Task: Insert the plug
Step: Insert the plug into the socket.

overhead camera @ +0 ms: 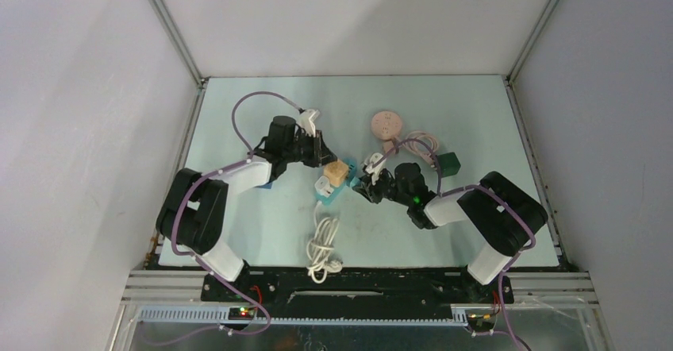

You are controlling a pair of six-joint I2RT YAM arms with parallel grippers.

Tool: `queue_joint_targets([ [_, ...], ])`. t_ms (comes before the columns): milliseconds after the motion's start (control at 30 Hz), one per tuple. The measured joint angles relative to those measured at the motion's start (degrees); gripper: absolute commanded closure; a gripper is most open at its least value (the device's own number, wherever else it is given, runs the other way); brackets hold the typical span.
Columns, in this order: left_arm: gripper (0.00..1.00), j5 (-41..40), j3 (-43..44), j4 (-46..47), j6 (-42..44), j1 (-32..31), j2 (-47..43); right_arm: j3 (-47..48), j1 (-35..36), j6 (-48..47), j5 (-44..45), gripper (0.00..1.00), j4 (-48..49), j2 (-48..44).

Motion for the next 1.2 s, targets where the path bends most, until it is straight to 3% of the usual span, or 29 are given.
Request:
queue_joint_targets([
  [633, 0.91, -3.13, -3.5, 7.28, 0.28, -1.01, -0.46, 2.05, 0.02, 0.31, -0.2, 1.0, -2.43, 0.5],
  [1200, 0.95, -7.08, -7.08, 13.31, -0.52, -1.53, -1.66, 3.28, 2.43, 3.15, 5.79, 1.0, -0.72, 2.49],
])
